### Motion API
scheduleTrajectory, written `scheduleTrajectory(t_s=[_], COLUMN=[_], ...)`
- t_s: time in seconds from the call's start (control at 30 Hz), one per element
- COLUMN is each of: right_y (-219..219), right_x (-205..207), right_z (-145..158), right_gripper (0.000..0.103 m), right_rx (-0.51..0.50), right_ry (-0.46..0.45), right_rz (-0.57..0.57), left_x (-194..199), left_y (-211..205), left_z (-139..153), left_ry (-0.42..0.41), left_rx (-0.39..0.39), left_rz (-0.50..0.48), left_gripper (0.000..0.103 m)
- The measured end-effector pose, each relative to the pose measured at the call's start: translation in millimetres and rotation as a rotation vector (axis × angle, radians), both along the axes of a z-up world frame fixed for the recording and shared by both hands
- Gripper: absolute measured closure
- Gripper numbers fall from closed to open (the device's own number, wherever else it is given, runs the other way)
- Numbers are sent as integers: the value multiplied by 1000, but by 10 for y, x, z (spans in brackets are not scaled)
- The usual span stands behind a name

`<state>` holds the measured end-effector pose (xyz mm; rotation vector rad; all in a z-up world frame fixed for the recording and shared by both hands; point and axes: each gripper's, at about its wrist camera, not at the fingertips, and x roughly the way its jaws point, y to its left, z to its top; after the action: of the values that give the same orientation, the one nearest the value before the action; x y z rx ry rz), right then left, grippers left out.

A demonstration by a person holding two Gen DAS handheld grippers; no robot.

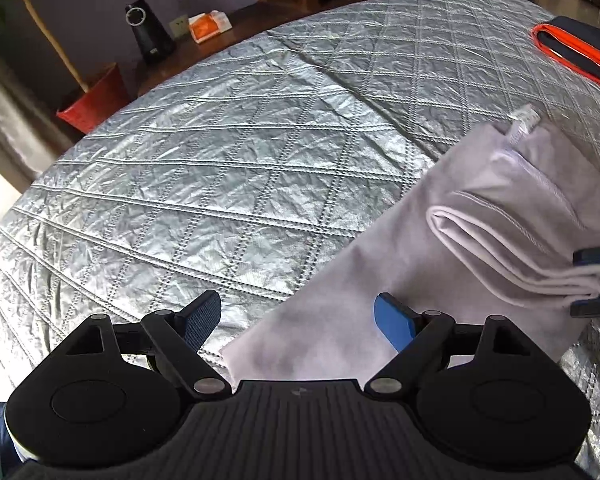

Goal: Fold clothes

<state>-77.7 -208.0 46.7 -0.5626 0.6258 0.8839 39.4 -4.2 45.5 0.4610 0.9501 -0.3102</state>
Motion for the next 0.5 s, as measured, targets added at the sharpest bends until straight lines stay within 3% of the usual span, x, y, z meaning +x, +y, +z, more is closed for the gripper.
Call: scheduleTrajectory(t_s=[0.07,0.13,0.2,0.3,0.37,0.4,0.43,0.5], right_y=[20,40,-9,-171,-219,-225,-196,-137], right_x=[0,8,39,165,292,350,397,437], right_z=[-147,-171,-47,146,108,66,-18,-168], right_gripper=[83,76,74,61,64,71,78,80], right_rx=[-52,-35,59,236,235,216,164,104], right_ry=[73,97,147,194,194,195,198,214], right_rz=[15,16,-2,-97,-182,-217,-238,-252], left_x=[20,57,95,151,180,189,196,207], left_y=[32,122,211,346,438,469,492,513], left_z=[34,89,145,229,285,312,329,353], left_ry=[-13,-26,-40,-61,-69,-70,-70,-69], left_rx=[-9,-31,-53,-85,-113,-128,-141,-160], left_rz=[22,65,109,174,216,230,240,248], left_gripper=[15,15,15,15,15,15,15,15])
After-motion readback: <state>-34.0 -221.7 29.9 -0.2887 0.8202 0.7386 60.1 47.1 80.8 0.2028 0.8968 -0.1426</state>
